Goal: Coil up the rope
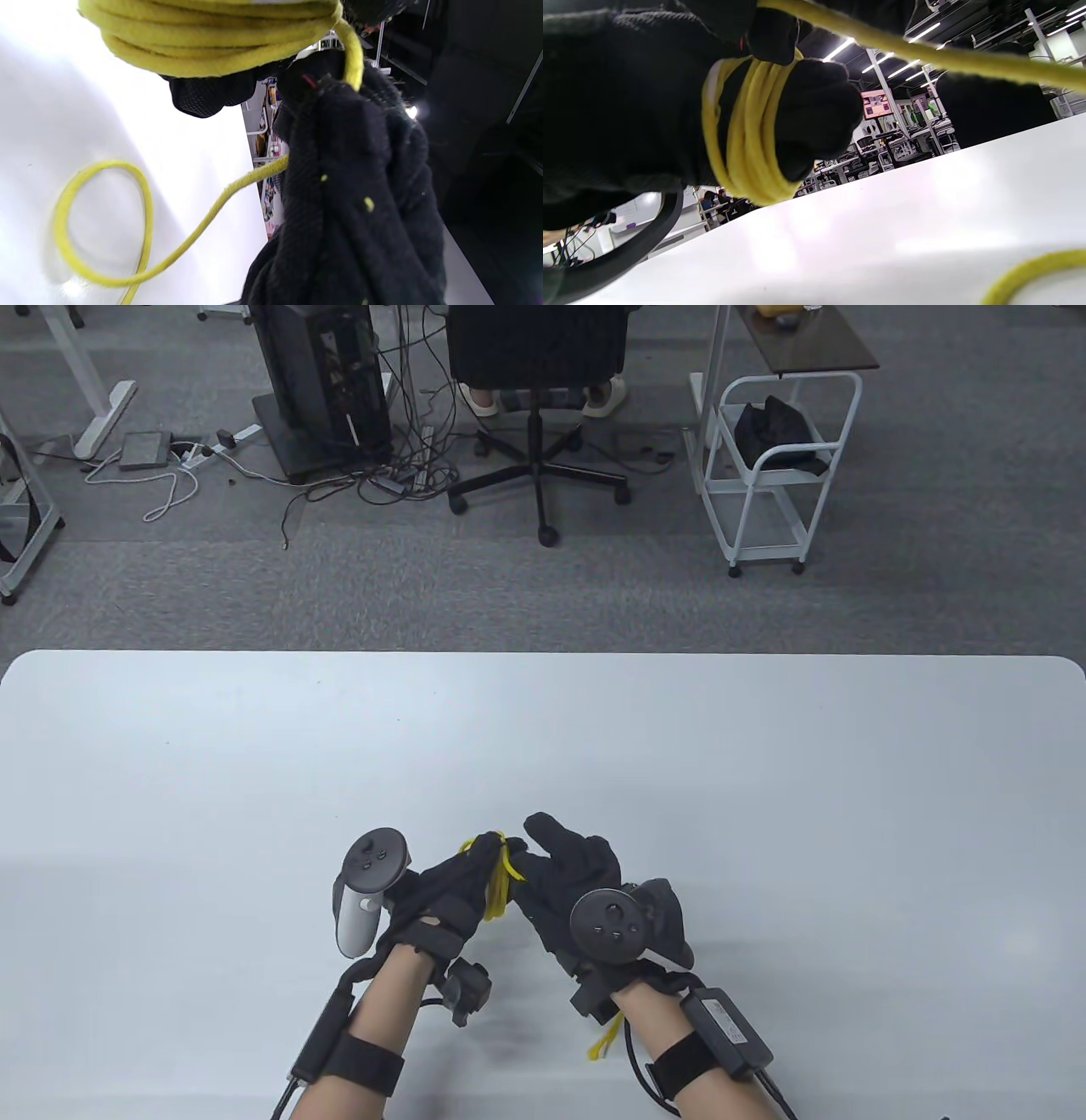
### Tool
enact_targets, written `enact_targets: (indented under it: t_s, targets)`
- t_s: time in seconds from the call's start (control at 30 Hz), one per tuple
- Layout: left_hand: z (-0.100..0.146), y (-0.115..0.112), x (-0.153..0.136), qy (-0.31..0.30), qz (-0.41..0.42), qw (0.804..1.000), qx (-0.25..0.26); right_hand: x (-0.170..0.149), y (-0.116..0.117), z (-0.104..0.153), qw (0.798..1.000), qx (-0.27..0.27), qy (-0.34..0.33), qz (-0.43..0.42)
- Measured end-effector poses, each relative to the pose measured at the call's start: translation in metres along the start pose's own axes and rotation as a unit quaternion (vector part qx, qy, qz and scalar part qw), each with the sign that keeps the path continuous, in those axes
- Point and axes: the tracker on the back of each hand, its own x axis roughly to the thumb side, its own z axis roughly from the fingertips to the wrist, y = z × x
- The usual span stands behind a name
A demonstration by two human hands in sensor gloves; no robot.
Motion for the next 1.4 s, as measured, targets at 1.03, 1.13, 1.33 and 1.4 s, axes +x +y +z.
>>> enact_targets:
  t_s: [1.03, 1.13, 1.33, 1.4]
  targets:
    - [0.004, 0.000, 0.010, -0.137, 0.173, 0.975, -0.007, -0.016, 0.022, -0.001, 0.987, 0.131, 0.042, 0.079]
    - [0.002, -0.005, 0.011, -0.141, 0.175, 0.974, -0.029, -0.021, 0.022, -0.001, 0.986, 0.134, 0.052, 0.080]
    - [-0.002, -0.013, 0.012, -0.134, 0.157, 0.976, -0.075, -0.033, 0.018, 0.000, 0.985, 0.136, 0.071, 0.086]
    - [-0.003, -0.014, 0.012, -0.131, 0.153, 0.976, -0.084, -0.036, 0.016, 0.000, 0.984, 0.135, 0.075, 0.088]
